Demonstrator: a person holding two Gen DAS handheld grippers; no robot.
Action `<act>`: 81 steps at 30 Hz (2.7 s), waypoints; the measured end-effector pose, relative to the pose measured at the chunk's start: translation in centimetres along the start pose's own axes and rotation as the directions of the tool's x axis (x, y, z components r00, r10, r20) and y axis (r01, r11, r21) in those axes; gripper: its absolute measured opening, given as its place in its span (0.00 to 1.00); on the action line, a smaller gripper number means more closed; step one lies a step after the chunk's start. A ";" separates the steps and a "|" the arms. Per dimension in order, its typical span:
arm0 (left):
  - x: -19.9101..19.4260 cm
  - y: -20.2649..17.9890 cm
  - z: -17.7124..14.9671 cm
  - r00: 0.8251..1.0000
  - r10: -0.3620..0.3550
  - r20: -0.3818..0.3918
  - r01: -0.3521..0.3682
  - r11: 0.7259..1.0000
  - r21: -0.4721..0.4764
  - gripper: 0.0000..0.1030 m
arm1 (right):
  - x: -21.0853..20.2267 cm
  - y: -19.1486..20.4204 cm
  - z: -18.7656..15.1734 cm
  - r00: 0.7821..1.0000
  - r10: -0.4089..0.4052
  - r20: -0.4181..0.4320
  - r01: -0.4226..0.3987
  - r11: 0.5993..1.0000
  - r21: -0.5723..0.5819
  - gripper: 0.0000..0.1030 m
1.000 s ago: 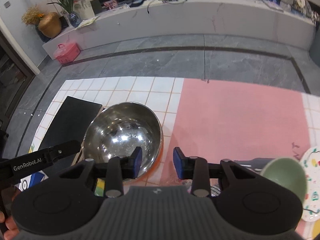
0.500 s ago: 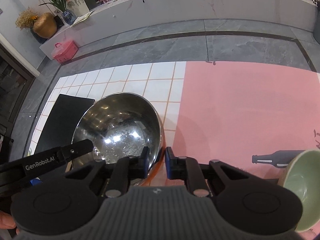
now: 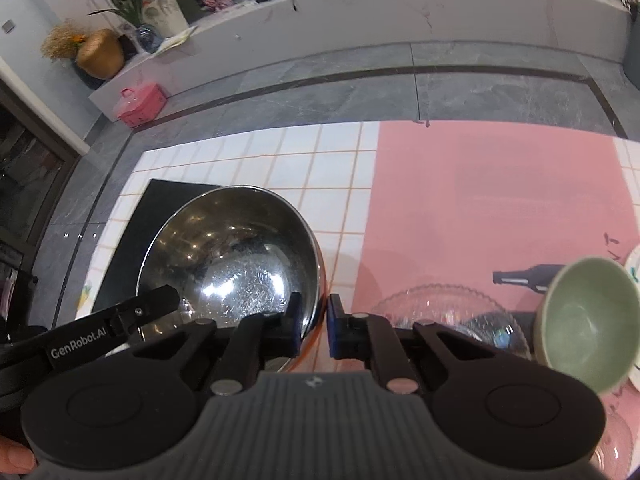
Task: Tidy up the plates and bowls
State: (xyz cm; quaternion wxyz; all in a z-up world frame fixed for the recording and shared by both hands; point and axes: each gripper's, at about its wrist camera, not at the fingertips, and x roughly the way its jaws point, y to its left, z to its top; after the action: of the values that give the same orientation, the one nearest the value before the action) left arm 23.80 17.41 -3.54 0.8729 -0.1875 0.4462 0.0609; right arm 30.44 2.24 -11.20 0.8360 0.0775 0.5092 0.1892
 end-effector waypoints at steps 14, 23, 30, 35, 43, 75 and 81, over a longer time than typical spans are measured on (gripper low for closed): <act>-13.1 -1.0 -6.3 0.997 0.011 0.071 -0.010 1.000 -0.017 0.10 | -12.7 2.2 -9.7 0.994 0.085 0.065 -0.083 0.996 -0.020 0.10; -18.4 -0.4 -12.4 0.997 -0.014 0.082 0.018 0.999 -0.039 0.10 | -18.1 1.9 -17.8 0.989 0.131 0.073 -0.131 0.991 -0.012 0.11; -18.7 1.6 -16.8 1.000 -0.013 0.019 0.015 0.995 -0.098 0.10 | -17.4 1.3 -22.6 0.990 0.143 -0.012 -0.142 0.990 0.009 0.11; -17.4 3.1 -18.9 0.999 -0.007 -0.043 0.001 0.991 -0.137 0.10 | -15.9 1.1 -24.1 0.989 0.134 -0.063 -0.133 0.991 0.026 0.11; -16.1 3.5 -20.5 0.996 0.006 -0.093 -0.021 0.986 -0.163 0.09 | -14.7 0.9 -24.3 0.991 0.102 -0.085 -0.100 0.995 0.020 0.10; -14.2 3.3 -20.3 0.990 0.056 -0.132 -0.075 0.988 -0.138 0.09 | -12.8 1.1 -24.0 0.993 0.062 -0.102 -0.063 0.998 -0.010 0.18; -15.7 2.5 -19.3 0.996 0.047 -0.070 -0.055 0.992 -0.115 0.26 | -14.6 0.6 -23.6 0.996 0.069 -0.054 -0.070 0.997 -0.022 0.28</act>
State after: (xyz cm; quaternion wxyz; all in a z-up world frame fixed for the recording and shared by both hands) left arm -0.84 13.29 -1.87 0.8432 -0.2287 0.4755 0.1029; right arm 3.51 -4.44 -10.06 0.8160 0.0799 0.5259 0.2264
